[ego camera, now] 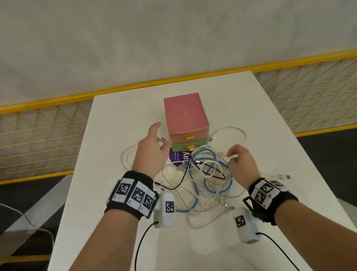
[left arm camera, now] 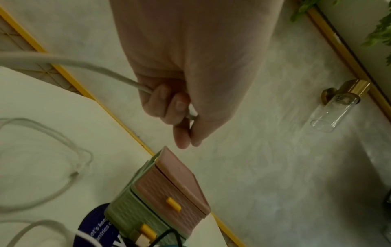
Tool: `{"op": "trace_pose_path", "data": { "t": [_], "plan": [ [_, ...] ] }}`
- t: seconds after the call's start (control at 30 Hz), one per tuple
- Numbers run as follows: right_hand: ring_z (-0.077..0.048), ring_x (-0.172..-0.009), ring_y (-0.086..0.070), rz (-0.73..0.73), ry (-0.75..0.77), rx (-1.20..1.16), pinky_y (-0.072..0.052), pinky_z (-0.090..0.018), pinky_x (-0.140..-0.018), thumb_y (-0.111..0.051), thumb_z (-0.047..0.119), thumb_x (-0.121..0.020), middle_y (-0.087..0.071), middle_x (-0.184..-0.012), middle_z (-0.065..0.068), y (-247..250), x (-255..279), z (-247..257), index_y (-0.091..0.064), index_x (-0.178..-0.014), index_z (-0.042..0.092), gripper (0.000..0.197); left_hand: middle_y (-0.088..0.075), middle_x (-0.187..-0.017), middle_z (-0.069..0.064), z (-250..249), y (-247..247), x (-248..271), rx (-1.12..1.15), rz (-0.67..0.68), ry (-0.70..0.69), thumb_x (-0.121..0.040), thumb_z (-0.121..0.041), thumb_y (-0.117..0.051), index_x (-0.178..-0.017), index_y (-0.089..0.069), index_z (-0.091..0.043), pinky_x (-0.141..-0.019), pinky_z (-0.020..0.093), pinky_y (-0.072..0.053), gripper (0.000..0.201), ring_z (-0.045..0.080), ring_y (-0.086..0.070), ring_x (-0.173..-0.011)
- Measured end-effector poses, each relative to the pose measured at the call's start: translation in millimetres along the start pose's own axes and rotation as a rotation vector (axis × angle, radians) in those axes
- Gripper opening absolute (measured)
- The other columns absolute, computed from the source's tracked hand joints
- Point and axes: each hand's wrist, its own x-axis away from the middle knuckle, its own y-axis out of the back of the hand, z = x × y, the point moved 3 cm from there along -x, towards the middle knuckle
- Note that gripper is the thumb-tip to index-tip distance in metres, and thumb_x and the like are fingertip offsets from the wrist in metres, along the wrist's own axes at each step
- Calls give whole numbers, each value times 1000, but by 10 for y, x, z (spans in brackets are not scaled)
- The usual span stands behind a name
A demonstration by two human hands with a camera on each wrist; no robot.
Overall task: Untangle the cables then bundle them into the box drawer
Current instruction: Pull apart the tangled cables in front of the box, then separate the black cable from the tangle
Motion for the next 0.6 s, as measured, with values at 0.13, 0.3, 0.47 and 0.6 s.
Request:
{"op": "trace_pose_path", "data": {
  "t": [0.13,0.3,0.47,0.6],
  "plan": [
    [-24,-94,-65,436,-122,333,-53,-35,-85,-58,32,-83,-71,-97,-4,-200,-63,-140,-69,-98,18,23,-62,-104,8,32,-104,22,33,21,-2,-94,-26,-58,-141,-41,-23,-90,34,-50,50,28,-68,-87],
    [-21,-94,-66,395,-9,400,-52,-32,-84,-61,26,-84,-73,-99,0,-159,-35,34,-74,-98,22,20,-64,-102,11,80,-151,81,43,45,-22,-94,-26,-58,-133,-48,-28,-82,32,-52,40,24,-67,-79],
    [-27,-102,-63,401,103,435,-49,-32,-87,-49,9,-91,-69,-112,-8,-90,-64,184,-70,-112,19,32,-65,-100,12,93,-178,104,54,67,-36,-94,-26,-58,-131,-50,-30,-85,37,-53,38,22,-68,-75],
    [-25,-100,-63,370,143,331,-49,-34,-89,-49,4,-90,-68,-112,-8,-49,-78,262,-69,-111,17,31,-65,-100,11,91,-207,107,71,71,-29,-93,-26,-58,-131,-51,-29,-86,35,-52,39,23,-66,-82]
  ]
}}
